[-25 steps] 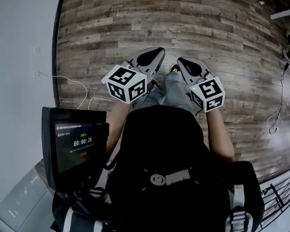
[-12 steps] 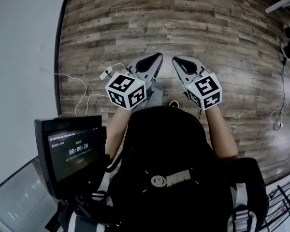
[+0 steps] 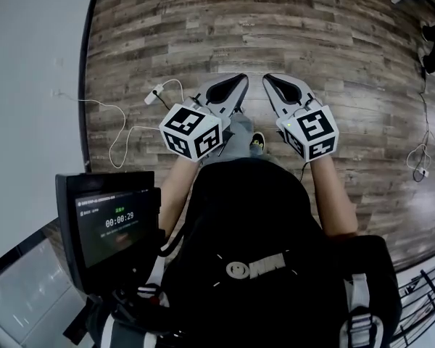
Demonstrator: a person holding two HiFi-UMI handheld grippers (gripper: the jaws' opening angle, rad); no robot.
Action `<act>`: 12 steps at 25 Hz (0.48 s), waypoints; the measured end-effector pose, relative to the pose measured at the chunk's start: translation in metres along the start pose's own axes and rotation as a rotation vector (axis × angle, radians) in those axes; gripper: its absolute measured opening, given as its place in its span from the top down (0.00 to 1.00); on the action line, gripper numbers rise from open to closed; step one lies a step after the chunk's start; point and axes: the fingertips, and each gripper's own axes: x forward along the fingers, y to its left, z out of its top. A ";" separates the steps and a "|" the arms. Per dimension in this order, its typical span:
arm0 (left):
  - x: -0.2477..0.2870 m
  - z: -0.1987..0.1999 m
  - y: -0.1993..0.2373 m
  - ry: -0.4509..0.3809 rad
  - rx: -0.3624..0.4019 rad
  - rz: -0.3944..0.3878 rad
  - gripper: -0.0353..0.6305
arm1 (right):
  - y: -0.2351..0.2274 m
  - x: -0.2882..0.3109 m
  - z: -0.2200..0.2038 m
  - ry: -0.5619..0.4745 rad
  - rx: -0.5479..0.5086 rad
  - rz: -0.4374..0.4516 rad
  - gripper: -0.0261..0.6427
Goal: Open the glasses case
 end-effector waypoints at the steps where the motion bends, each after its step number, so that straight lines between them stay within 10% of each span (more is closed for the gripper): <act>1: -0.002 -0.004 -0.003 0.005 -0.001 0.007 0.94 | 0.001 -0.005 -0.003 0.000 0.011 -0.002 0.95; 12: -0.075 0.010 0.043 -0.003 -0.014 0.017 0.94 | 0.062 0.037 0.017 0.016 0.070 -0.018 0.95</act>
